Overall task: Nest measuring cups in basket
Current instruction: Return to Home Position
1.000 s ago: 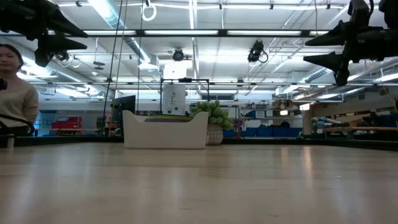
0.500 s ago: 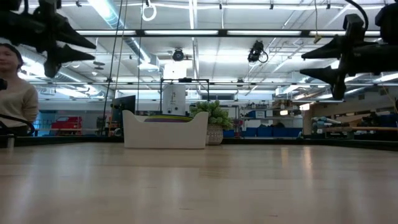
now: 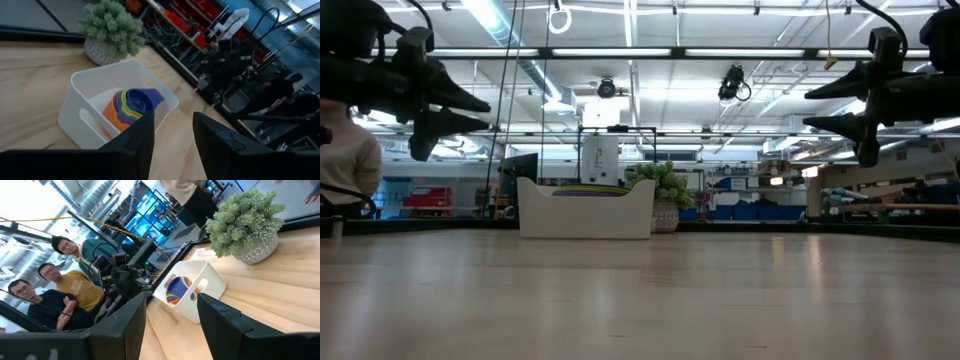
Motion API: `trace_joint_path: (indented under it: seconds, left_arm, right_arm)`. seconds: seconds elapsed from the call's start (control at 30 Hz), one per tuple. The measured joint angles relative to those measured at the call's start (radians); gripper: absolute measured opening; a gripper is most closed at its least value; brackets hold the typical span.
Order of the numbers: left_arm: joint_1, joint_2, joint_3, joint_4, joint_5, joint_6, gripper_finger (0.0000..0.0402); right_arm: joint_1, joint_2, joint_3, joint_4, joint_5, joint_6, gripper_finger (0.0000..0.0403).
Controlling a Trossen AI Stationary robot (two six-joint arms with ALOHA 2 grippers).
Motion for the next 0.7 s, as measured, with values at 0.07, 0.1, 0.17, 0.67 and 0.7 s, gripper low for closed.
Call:
trace_joint_path:
  seconds: [0.07,0.1,0.17,0.67,0.7]
  left_arm:
    - [-0.005,0.0,-0.012,0.003,-0.002,0.009,0.0141]
    - [-0.006,0.001,-0.019,0.021,-0.005,0.009,0.0141]
    - [-0.006,0.0,-0.029,0.059,-0.008,0.023,0.0141]
    - [-0.006,0.003,-0.031,0.053,-0.042,0.076,0.0141]
    - [-0.006,0.003,-0.031,0.055,-0.042,0.064,0.0141]
  right_arm:
    - [0.0,0.0,0.0,-0.003,0.003,0.007,0.0185]
    - [0.0,0.0,0.0,-0.005,0.006,0.012,0.0185]
    - [0.0,0.0,0.0,-0.013,0.009,0.026,0.0185]
    - [0.0,0.0,0.0,-0.018,0.027,0.064,0.0185]
    - [0.0,0.0,0.0,-0.018,0.027,0.059,0.0185]
